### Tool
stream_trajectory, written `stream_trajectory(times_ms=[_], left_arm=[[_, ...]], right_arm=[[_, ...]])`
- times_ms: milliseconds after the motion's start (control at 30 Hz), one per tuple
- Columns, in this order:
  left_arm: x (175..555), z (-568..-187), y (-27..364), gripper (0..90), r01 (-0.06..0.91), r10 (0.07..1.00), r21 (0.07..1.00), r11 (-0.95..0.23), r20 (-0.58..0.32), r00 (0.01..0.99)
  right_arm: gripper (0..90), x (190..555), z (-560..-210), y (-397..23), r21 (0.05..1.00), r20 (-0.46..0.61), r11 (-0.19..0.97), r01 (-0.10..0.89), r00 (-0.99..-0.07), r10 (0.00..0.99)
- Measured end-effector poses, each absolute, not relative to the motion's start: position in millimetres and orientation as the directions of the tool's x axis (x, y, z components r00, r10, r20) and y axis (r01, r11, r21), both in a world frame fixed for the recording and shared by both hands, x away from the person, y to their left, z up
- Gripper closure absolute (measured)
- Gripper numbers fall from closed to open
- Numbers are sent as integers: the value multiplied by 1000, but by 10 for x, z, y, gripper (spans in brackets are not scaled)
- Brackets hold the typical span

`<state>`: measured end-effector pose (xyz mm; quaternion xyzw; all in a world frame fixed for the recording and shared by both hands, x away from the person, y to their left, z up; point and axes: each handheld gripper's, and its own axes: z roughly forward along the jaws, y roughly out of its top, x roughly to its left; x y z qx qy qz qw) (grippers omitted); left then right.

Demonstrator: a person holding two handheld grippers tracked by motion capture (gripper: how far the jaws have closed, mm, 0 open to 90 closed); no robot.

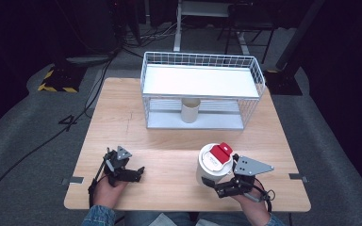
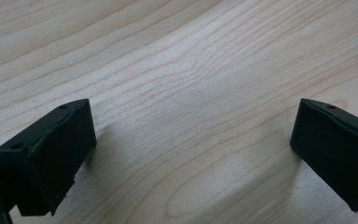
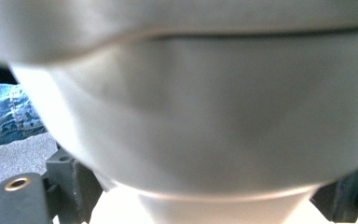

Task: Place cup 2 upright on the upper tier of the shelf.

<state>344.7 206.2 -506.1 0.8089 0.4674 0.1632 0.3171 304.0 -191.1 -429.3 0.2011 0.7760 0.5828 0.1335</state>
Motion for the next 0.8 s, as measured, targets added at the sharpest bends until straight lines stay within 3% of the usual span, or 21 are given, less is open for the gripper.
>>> stream_trajectory(times_ms=[800], left_arm=[[3453,-5062,2059,2,658,866,666,-352,-36,499]], right_arm=[[133,3366,-3859,-1988,960,38,220,172,-862,506]])
